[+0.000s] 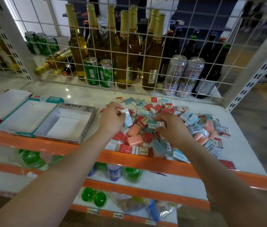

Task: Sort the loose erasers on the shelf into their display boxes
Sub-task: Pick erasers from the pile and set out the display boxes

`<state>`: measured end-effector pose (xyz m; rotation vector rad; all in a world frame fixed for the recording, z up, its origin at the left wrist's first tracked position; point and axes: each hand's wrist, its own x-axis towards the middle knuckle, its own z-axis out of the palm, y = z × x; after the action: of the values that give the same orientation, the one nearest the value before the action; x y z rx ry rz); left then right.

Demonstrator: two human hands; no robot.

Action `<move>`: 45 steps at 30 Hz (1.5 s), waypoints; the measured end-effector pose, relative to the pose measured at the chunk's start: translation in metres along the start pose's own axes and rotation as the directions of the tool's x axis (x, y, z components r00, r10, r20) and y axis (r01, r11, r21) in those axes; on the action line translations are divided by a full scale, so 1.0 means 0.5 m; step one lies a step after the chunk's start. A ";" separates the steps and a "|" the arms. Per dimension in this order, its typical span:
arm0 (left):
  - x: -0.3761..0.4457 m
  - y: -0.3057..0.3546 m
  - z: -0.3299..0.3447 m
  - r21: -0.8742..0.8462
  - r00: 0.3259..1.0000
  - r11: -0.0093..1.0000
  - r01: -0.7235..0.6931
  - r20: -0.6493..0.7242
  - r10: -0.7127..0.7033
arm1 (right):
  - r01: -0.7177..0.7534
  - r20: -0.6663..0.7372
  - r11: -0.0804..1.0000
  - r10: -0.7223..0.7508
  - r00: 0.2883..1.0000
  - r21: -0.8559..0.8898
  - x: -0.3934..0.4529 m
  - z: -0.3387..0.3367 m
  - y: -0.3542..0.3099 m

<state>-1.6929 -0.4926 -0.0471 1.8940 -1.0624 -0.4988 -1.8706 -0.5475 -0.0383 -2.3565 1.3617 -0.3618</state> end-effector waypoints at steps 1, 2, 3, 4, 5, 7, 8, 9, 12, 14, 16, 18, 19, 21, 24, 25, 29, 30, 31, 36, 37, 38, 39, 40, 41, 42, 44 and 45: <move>-0.006 0.003 0.004 0.042 1.000 0.999 -0.022 0.022 0.021 | -0.008 -0.009 1.000 0.008 1.000 0.009 -0.008 -0.001 0.006; -0.012 0.005 0.005 0.099 0.998 0.994 -0.050 0.040 0.046 | -0.013 -0.016 1.000 0.013 1.000 0.007 -0.016 -0.001 0.010; -0.016 0.005 0.006 0.159 0.996 0.983 -0.086 0.049 0.080 | -0.017 -0.018 1.000 0.017 1.000 0.001 -0.021 0.000 0.015; -0.018 0.005 0.005 0.210 0.992 0.970 -0.124 0.056 0.114 | -0.020 -0.018 1.000 0.020 1.000 0.001 -0.026 0.000 0.018; -0.019 0.004 0.005 0.245 0.989 0.958 -0.147 0.065 0.135 | -0.024 -0.018 1.000 0.024 1.000 0.007 -0.030 0.001 0.019; -0.020 0.002 0.002 0.277 0.986 0.948 -0.159 0.088 0.140 | -0.036 -0.021 0.999 0.036 0.999 0.017 -0.035 0.002 0.020; -0.022 0.002 0.000 0.277 0.986 0.947 -0.160 0.100 0.137 | -0.043 -0.022 0.999 0.043 0.999 0.015 -0.036 0.002 0.020; -0.023 0.000 -0.001 0.273 0.985 0.948 -0.163 0.108 0.138 | -0.050 -0.021 0.999 0.050 0.999 0.008 -0.036 0.002 0.020; -0.029 -0.008 -0.011 0.265 0.983 0.950 -0.166 0.121 0.138 | -0.062 -0.003 0.998 0.062 0.998 -0.008 -0.035 0.001 0.012; -0.031 -0.019 -0.019 0.271 0.986 0.952 -0.143 0.122 0.114 | -0.067 0.019 0.998 0.067 0.998 -0.006 -0.033 0.000 0.006; -0.036 -0.027 -0.027 0.257 0.987 0.957 -0.135 0.124 0.106 | -0.074 0.038 0.997 0.074 0.997 -0.006 -0.033 0.000 0.001; -0.040 -0.033 -0.032 0.224 0.985 0.964 -0.141 0.135 0.112 | -0.068 0.047 0.997 0.069 0.997 -0.023 -0.034 0.001 0.000; -0.043 -0.034 -0.032 0.216 0.983 0.966 -0.142 0.141 0.114 | -0.065 0.048 0.997 0.066 0.997 -0.033 -0.034 0.002 0.001; -0.048 -0.032 -0.032 0.198 0.983 0.971 -0.134 0.151 0.105 | -0.062 0.048 0.997 0.064 0.997 -0.053 -0.036 0.003 0.001; -0.059 -0.027 -0.026 0.188 0.974 0.970 -0.157 0.194 0.120 | -0.053 0.046 0.996 0.057 0.997 -0.077 -0.038 0.004 0.001; -0.063 -0.025 -0.023 0.218 0.968 0.960 -0.173 0.217 0.125 | -0.055 0.044 0.996 0.059 0.997 -0.074 -0.038 0.005 0.001; -0.067 -0.031 -0.011 0.292 0.979 0.945 -0.147 0.180 0.096 | -0.062 0.053 0.996 0.066 0.996 -0.060 -0.038 0.004 0.008; -0.066 -0.032 -0.009 0.279 0.983 0.953 -0.121 0.164 0.077 | -0.061 0.058 0.996 0.064 0.996 -0.062 -0.039 0.004 0.010; -0.066 -0.033 -0.007 0.261 0.986 0.961 -0.097 0.159 0.057 | -0.059 0.064 0.996 0.063 0.996 -0.062 -0.040 0.004 0.011; -0.062 -0.034 0.001 0.194 0.982 0.981 -0.021 0.186 -0.016 | -0.027 0.083 0.996 0.034 0.996 -0.087 -0.045 0.000 0.010; -0.063 -0.033 0.001 0.187 0.981 0.982 -0.015 0.195 -0.022 | -0.014 0.085 0.996 0.021 0.996 -0.083 -0.044 0.000 0.010; -0.063 -0.031 0.001 0.179 0.980 0.984 -0.016 0.200 -0.021 | -0.002 0.085 0.998 0.007 0.996 -0.063 -0.044 -0.001 0.009; -0.063 -0.030 0.001 0.172 0.980 0.985 -0.016 0.198 -0.019 | 0.010 0.079 1.000 -0.008 0.997 -0.024 -0.044 -0.003 0.007; -0.064 -0.029 0.000 0.170 0.981 0.985 -0.014 0.191 -0.019 | 0.023 0.064 0.999 -0.025 0.998 0.029 -0.045 -0.004 0.005; -0.065 -0.028 -0.001 0.175 0.983 0.985 -0.012 0.183 -0.021 | 0.031 0.038 0.995 -0.035 0.999 0.091 -0.046 -0.006 0.002; -0.065 -0.027 -0.003 0.181 0.984 0.983 -0.011 0.177 -0.022 | 0.033 0.005 0.988 -0.034 0.999 0.153 -0.047 -0.009 -0.001; -0.066 -0.027 -0.008 0.173 0.985 0.985 0.002 0.168 -0.031 | 0.028 -0.065 0.965 -0.011 0.998 0.259 -0.048 -0.012 -0.008; -0.067 -0.027 -0.011 0.156 0.986 0.988 0.011 0.164 -0.037 | 0.026 -0.101 0.953 0.004 0.995 0.302 -0.048 -0.013 -0.009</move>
<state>-1.7013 -0.4589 -0.0582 2.0304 -1.2185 -0.6126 -1.8815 -0.5260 -0.0309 -2.1168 1.2363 -0.6516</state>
